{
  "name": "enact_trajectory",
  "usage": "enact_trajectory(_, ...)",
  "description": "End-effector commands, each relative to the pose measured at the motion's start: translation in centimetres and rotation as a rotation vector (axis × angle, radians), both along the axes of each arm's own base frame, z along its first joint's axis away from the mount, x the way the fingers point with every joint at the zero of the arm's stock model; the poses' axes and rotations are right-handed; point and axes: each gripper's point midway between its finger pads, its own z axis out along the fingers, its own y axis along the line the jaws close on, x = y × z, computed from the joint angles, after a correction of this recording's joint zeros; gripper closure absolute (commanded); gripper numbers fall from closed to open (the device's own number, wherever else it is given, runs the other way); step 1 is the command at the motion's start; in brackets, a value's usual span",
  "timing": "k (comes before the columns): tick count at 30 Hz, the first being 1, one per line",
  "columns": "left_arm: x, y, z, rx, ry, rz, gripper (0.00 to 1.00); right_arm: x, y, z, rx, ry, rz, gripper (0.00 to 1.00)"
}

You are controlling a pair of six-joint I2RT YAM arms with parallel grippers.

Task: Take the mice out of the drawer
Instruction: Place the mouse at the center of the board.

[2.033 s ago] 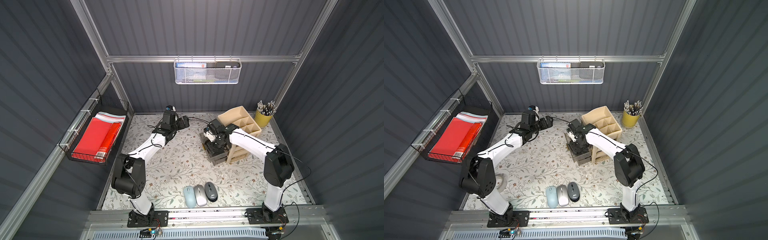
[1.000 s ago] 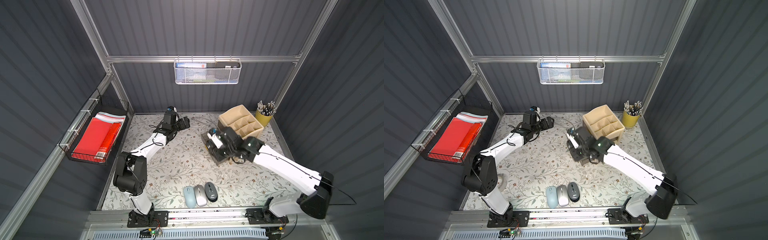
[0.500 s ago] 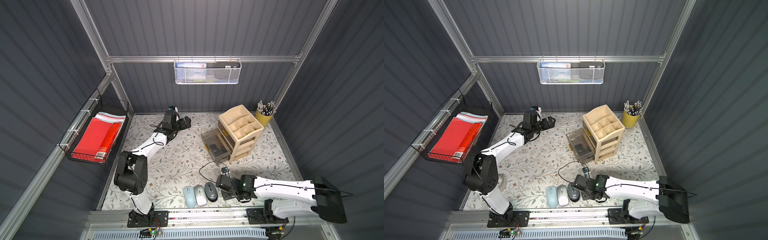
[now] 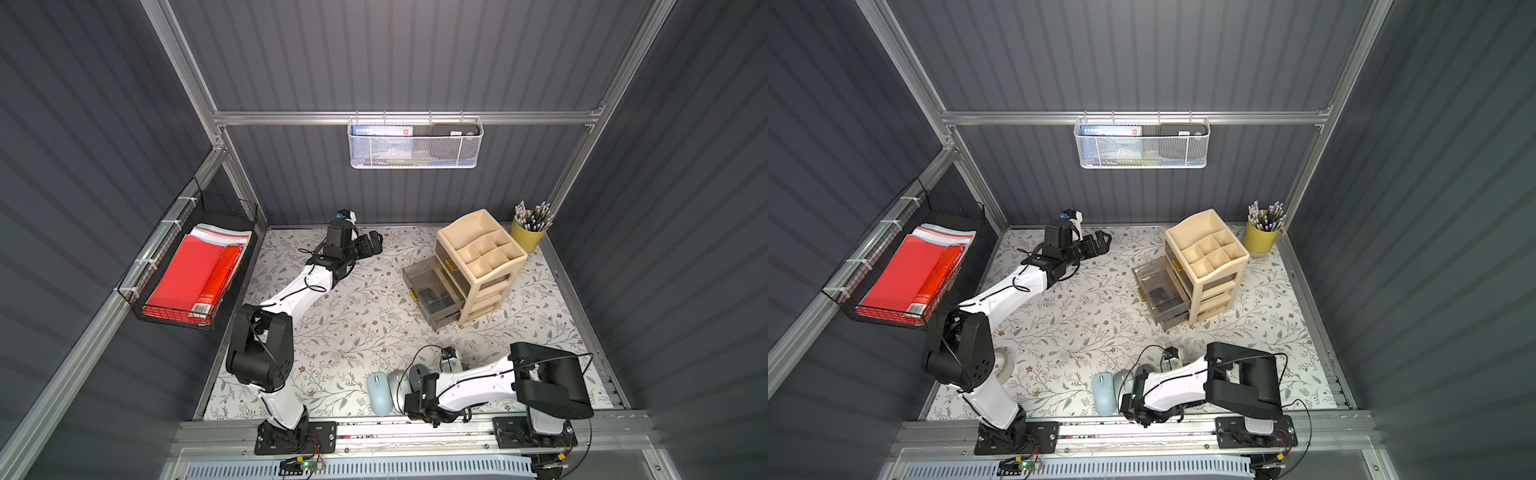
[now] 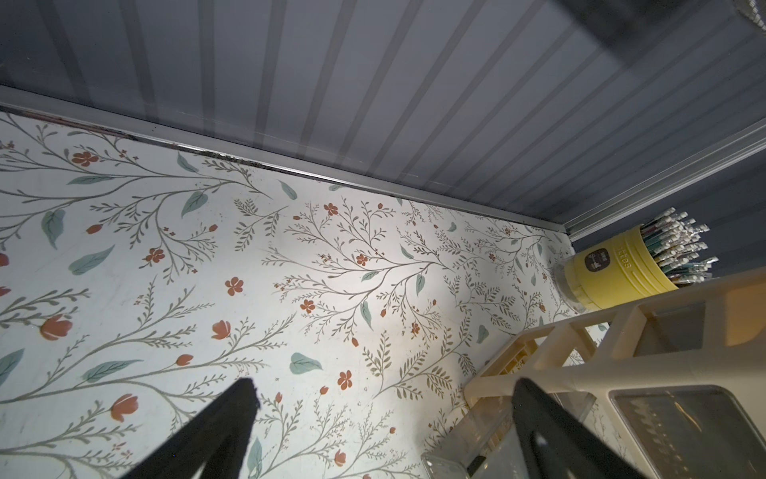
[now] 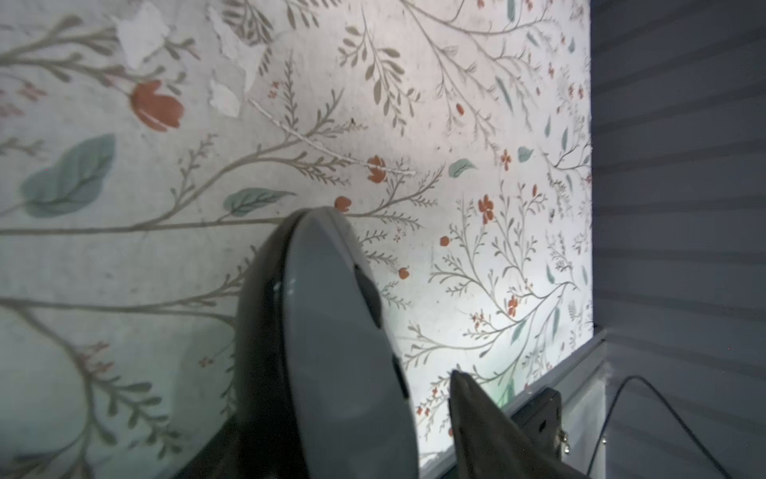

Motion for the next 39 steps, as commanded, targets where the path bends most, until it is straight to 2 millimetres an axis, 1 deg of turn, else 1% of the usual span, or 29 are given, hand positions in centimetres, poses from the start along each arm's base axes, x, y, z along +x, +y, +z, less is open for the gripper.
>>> enact_trajectory(1, -0.4, 0.0, 1.1, -0.008, -0.024, -0.005, 0.01, -0.2, 0.8, 0.2, 0.087, -0.008, -0.013, 0.20)
enact_trajectory(3, -0.4, 0.1, 1.0, -0.005, -0.023, -0.003, 0.01, -0.1, 0.9, 0.8, 0.142, -0.023, -0.021, 0.16)
enact_trajectory(6, -0.3, 0.0, 1.0, -0.005, -0.022, -0.004, 0.01, 0.4, 0.9, 2.9, 0.214, -0.068, -0.028, 0.14)
enact_trajectory(9, -0.1, 0.0, 1.0, -0.004, -0.022, -0.003, 0.01, 0.8, 2.6, 5.5, 0.383, -0.086, 0.014, 0.13)
enact_trajectory(12, -0.1, 0.0, 1.2, -0.004, -0.026, 0.000, 0.01, 1.5, 5.0, 8.2, 0.632, -0.120, 0.098, 0.09)
enact_trajectory(13, -0.1, 0.0, 1.5, -0.007, -0.035, -0.003, 0.01, 2.0, 5.8, 9.7, 0.737, -0.150, 0.129, 0.06)
enact_trajectory(14, 0.0, -0.2, 1.6, -0.010, -0.041, -0.009, 0.01, 2.8, 6.1, 11.1, 0.820, -0.180, 0.146, 0.04)
enact_trajectory(15, 0.0, -0.4, 1.4, -0.010, -0.034, -0.018, 0.01, 3.7, 6.3, 12.6, 0.888, -0.206, 0.160, 0.02)
enact_trajectory(16, 0.0, -0.5, 1.0, -0.008, -0.020, -0.024, 0.01, 5.0, 6.1, 14.4, 0.945, -0.244, 0.166, 0.01)
enact_trajectory(19, 0.0, -0.8, 0.4, 0.017, 0.002, -0.044, 0.01, 9.0, 5.2, 20.8, 1.042, -0.378, 0.207, 0.01)
enact_trajectory(20, -0.2, -1.0, 0.4, 0.023, 0.002, -0.050, 0.01, 10.3, 4.9, 23.2, 1.042, -0.422, 0.227, 0.01)
enact_trajectory(22, -0.4, -1.3, 0.3, 0.043, 0.008, -0.065, 0.01, 12.2, 4.4, 27.1, 1.006, -0.491, 0.262, 0.01)
enact_trajectory(23, -0.7, -1.7, -0.1, 0.064, 0.019, -0.079, 0.01, 13.1, 4.1, 29.0, 0.974, -0.523, 0.273, 0.01)
enact_trajectory(24, -0.9, -2.1, -0.4, 0.084, 0.029, -0.086, 0.01, 14.1, 3.8, 30.5, 0.942, -0.549, 0.277, 0.01)
enact_trajectory(25, -1.1, -2.5, -1.0, 0.116, 0.045, -0.085, 0.01, 15.3, 3.2, 31.9, 0.902, -0.580, 0.270, 0.01)
enact_trajectory(27, -1.7, -3.0, -2.4, 0.181, 0.082, -0.062, 0.01, 18.6, 1.1, 34.2, 0.863, -0.635, 0.221, 0.01)
enact_trajectory(28, -2.1, -3.0, -3.3, 0.209, 0.105, -0.041, 0.01, 20.6, -0.3, 35.2, 0.877, -0.659, 0.198, 0.01)
enact_trajectory(29, -2.4, -2.5, -4.1, 0.230, 0.127, -0.007, 0.01, 22.6, -1.8, 36.2, 0.907, -0.684, 0.181, 0.01)
enact_trajectory(30, -2.8, -2.1, -4.9, 0.244, 0.150, 0.019, 0.01, 24.0, -2.9, 36.9, 0.938, -0.698, 0.177, 0.01)
enact_trajectory(31, -3.2, -1.6, -5.6, 0.255, 0.171, 0.050, 0.01, 25.7, -4.4, 37.6, 0.950, -0.724, 0.155, 0.01)
enact_trajectory(32, -3.7, -1.2, -6.1, 0.259, 0.182, 0.071, 0.01, 27.1, -6.0, 38.0, 0.950, -0.743, 0.129, 0.01)
enact_trajectory(34, -5.0, -1.1, -7.0, 0.267, 0.199, 0.079, 0.01, 29.7, -8.2, 38.3, 0.951, -0.761, 0.101, 0.01)
enact_trajectory(35, -6.0, -1.1, -8.0, 0.276, 0.218, 0.077, 0.01, 31.0, -9.6, 37.9, 0.962, -0.754, 0.080, 0.01)
enact_trajectory(36, -6.6, -1.2, -8.3, 0.280, 0.224, 0.079, 0.01, 32.0, -10.5, 37.2, 0.979, -0.739, 0.057, 0.01)
enact_trajectory(38, -8.0, -1.5, -9.0, 0.291, 0.236, 0.094, 0.01, 33.8, -12.3, 35.0, 1.022, -0.699, 0.029, 0.01)
enact_trajectory(39, -8.6, -1.8, -9.3, 0.296, 0.241, 0.089, 0.01, 34.3, -12.7, 33.9, 1.047, -0.681, 0.025, 0.01)
